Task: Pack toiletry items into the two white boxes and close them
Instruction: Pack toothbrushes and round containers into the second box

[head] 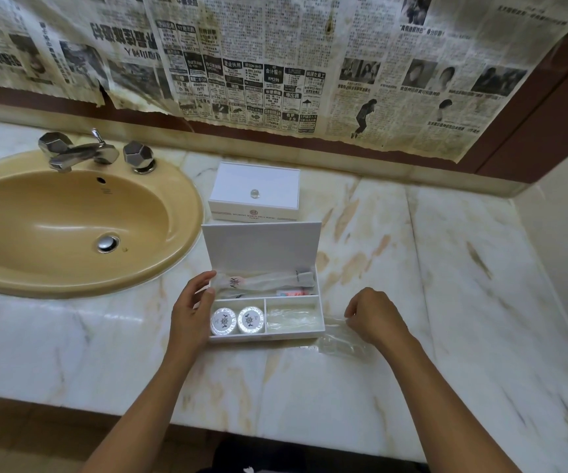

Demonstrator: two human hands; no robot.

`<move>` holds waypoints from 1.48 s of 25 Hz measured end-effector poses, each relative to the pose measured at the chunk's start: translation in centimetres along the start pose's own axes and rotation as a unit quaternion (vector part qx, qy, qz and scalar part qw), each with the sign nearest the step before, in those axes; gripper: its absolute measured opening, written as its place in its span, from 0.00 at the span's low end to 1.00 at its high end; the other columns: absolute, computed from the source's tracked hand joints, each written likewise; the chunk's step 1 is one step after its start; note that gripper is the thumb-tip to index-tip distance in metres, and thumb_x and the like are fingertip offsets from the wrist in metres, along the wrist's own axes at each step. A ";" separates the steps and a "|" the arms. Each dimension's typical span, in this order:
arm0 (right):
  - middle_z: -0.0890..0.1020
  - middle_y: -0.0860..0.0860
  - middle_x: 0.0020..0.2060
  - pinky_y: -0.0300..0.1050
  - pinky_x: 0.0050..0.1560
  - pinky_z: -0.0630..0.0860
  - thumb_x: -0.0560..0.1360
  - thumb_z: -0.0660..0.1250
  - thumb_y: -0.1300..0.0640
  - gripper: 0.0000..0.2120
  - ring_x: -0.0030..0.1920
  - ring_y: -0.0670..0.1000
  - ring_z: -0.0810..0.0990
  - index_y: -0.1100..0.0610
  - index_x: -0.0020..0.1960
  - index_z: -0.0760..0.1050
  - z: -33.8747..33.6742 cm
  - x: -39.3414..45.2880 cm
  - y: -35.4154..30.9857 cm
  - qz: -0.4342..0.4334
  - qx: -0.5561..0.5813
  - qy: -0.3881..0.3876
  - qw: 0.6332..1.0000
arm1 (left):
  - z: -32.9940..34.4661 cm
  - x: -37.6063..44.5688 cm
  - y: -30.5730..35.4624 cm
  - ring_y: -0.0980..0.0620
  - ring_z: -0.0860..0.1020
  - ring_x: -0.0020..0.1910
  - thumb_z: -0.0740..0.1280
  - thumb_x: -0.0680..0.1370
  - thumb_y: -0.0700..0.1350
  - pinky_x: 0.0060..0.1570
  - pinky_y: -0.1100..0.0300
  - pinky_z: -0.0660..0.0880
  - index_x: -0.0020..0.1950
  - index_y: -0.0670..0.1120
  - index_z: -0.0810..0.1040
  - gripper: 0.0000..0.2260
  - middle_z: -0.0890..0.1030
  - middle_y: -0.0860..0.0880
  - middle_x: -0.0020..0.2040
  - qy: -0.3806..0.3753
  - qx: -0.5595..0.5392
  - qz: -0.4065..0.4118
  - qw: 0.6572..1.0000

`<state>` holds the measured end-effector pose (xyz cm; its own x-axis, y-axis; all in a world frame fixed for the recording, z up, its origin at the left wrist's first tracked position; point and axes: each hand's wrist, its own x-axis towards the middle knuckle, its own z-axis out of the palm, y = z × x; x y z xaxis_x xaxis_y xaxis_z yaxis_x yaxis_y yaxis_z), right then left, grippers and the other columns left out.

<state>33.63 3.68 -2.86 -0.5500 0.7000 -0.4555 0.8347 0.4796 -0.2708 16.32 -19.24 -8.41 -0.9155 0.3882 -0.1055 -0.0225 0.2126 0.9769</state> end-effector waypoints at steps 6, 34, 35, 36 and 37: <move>0.82 0.50 0.41 0.40 0.35 0.73 0.73 0.62 0.61 0.08 0.40 0.52 0.80 0.54 0.42 0.80 -1.5 -0.1 -0.2 -0.006 -0.010 -0.016 1.000 | 0.0 0.0 0.1 0.72 0.75 0.52 0.62 0.81 0.37 0.50 0.77 0.69 0.59 0.53 0.77 0.13 0.79 0.51 0.59 0.001 0.001 -0.001 1.000; 0.80 0.52 0.50 0.43 0.48 0.73 0.74 0.65 0.63 0.11 0.49 0.55 0.80 0.54 0.54 0.78 0.9 -1.9 -7.7 -0.176 -0.127 0.012 0.976 | 0.0 -0.1 0.2 0.64 0.77 0.52 0.63 0.81 0.38 0.50 0.74 0.71 0.58 0.56 0.78 0.14 0.80 0.55 0.58 0.000 -0.002 -0.011 1.000; 0.80 0.52 0.50 0.43 0.47 0.73 0.74 0.65 0.63 0.10 0.49 0.55 0.80 0.54 0.54 0.79 1.1 -1.9 -7.8 -0.178 -0.129 0.007 0.975 | -0.1 0.0 0.1 0.62 0.78 0.53 0.63 0.81 0.38 0.51 0.73 0.71 0.59 0.56 0.78 0.14 0.80 0.54 0.59 0.000 0.000 -0.012 1.000; 0.80 0.52 0.50 0.43 0.46 0.73 0.74 0.64 0.63 0.10 0.48 0.55 0.80 0.55 0.53 0.79 1.5 -1.9 -7.9 -0.181 -0.137 -0.005 0.974 | -0.1 0.0 0.1 0.60 0.78 0.54 0.63 0.81 0.38 0.51 0.72 0.72 0.59 0.57 0.78 0.14 0.80 0.54 0.59 0.000 0.000 -0.014 1.000; 0.81 0.53 0.49 0.42 0.45 0.72 0.74 0.64 0.64 0.11 0.46 0.55 0.80 0.55 0.53 0.79 2.0 -2.0 -8.1 -0.184 -0.147 -0.020 0.972 | -0.1 0.0 0.1 0.60 0.78 0.54 0.63 0.81 0.39 0.50 0.72 0.72 0.58 0.57 0.78 0.14 0.80 0.54 0.59 0.000 -0.001 -0.015 1.000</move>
<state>28.03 -2.61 -1.45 -0.8027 0.4343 -0.4087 0.5348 0.8275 -0.1709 16.32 -19.29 -8.31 -0.9142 0.3819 -0.1356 -0.0515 0.2224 0.9736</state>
